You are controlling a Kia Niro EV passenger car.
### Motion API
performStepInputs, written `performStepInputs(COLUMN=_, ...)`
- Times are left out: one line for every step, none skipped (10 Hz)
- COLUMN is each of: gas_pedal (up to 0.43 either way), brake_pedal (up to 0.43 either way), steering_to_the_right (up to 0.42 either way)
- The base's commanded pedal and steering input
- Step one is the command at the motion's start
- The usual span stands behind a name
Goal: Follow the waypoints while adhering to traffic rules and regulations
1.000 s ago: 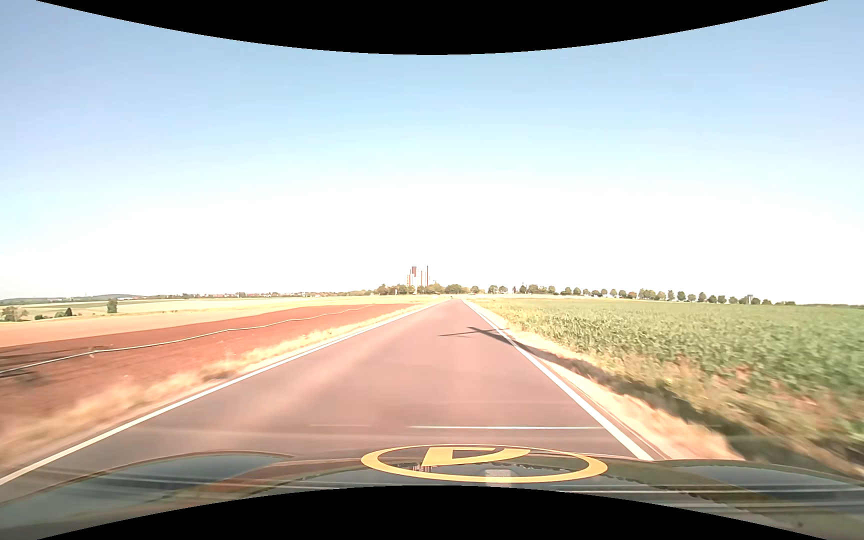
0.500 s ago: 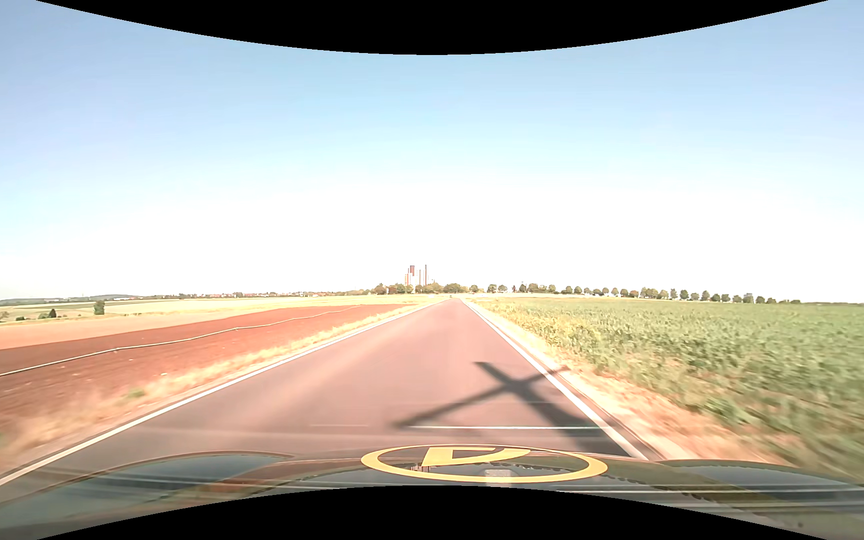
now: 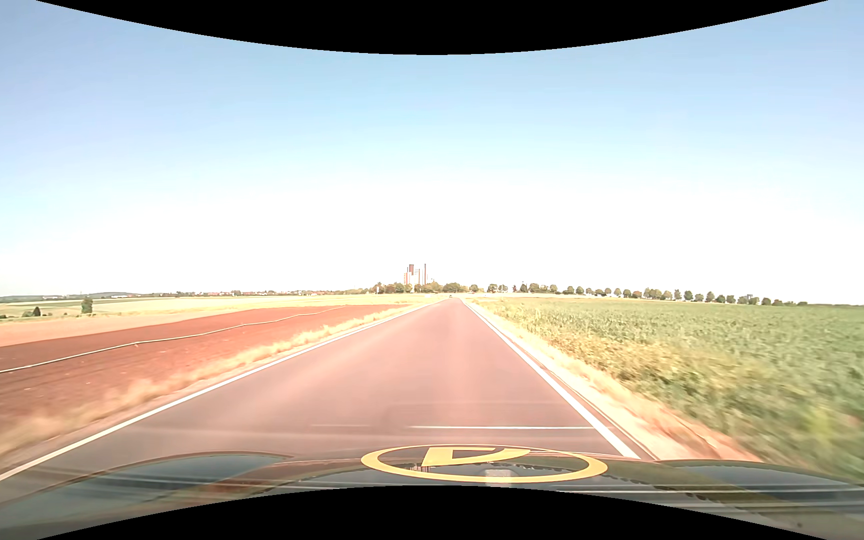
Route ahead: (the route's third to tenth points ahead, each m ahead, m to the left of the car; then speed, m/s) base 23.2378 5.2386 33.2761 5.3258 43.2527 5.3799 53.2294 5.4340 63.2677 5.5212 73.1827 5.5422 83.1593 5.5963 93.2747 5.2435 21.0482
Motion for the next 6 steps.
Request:
performStepInputs(gas_pedal=0.220, brake_pedal=0.000, steering_to_the_right=0.000)
performStepInputs(gas_pedal=0.209, brake_pedal=0.000, steering_to_the_right=0.000)
performStepInputs(gas_pedal=0.209, brake_pedal=0.000, steering_to_the_right=0.000)
performStepInputs(gas_pedal=0.197, brake_pedal=0.000, steering_to_the_right=0.000)
performStepInputs(gas_pedal=0.197, brake_pedal=0.000, steering_to_the_right=0.000)
performStepInputs(gas_pedal=0.197, brake_pedal=0.000, steering_to_the_right=0.000)
